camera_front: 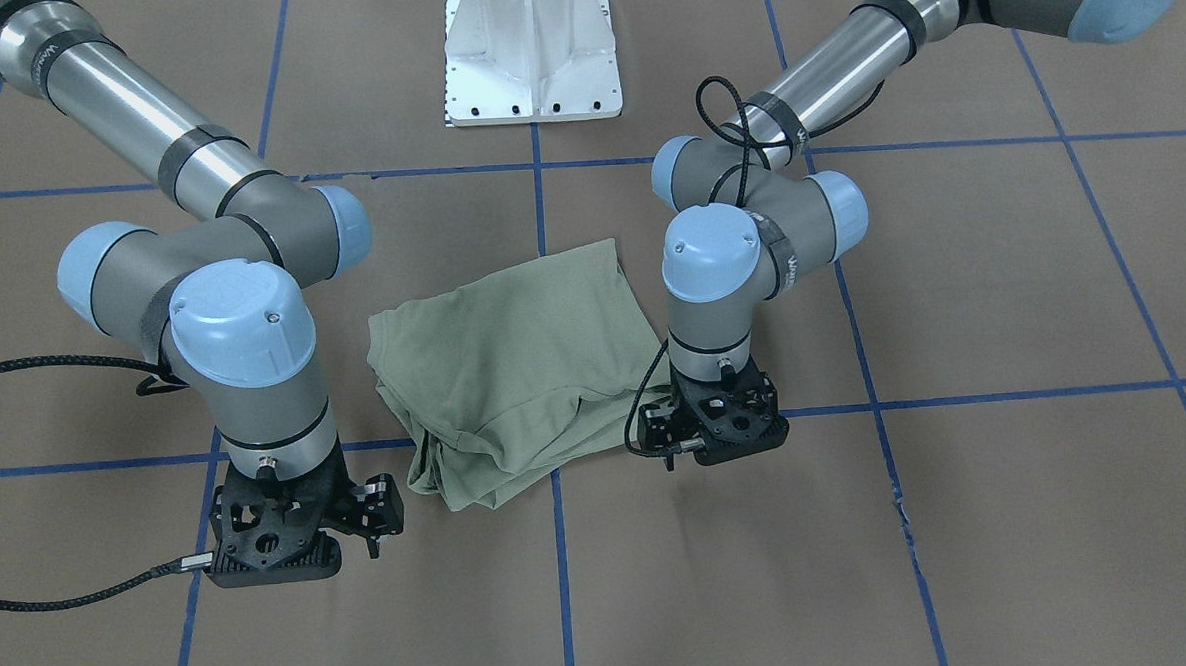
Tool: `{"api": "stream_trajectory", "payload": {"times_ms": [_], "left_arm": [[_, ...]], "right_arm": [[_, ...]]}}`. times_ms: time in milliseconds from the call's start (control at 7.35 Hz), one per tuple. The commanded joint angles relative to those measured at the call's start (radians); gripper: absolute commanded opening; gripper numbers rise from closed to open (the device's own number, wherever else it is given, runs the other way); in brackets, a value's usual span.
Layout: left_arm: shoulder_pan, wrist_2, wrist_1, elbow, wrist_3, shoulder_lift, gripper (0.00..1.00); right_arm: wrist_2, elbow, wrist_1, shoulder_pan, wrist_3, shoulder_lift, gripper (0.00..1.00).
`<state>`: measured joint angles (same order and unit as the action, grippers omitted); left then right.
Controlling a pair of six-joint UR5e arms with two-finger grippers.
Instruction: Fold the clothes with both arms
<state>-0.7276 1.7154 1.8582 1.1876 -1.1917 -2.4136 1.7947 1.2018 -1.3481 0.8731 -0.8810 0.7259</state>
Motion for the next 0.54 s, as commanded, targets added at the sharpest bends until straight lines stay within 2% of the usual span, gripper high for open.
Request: {"api": "stream_trajectory", "payload": {"times_ms": [0,136,272,408], "left_arm": [[-0.077,0.108,0.000,0.027,0.133,0.002,1.00],[-0.123,0.190,-0.010,0.096,0.221,0.034,1.00],[-0.177,0.251,-0.019,0.194,0.312,0.110,1.00],[-0.226,0.297,-0.019,0.301,0.425,0.217,1.00]], "right_arm": [[0.085,-0.001,-0.009,0.015,0.014,0.007,1.00],[0.173,-0.004,-0.016,0.056,0.052,0.013,1.00],[0.275,0.001,-0.060,0.122,0.147,0.027,1.00],[0.319,0.016,-0.106,0.185,0.263,0.056,1.00]]}}
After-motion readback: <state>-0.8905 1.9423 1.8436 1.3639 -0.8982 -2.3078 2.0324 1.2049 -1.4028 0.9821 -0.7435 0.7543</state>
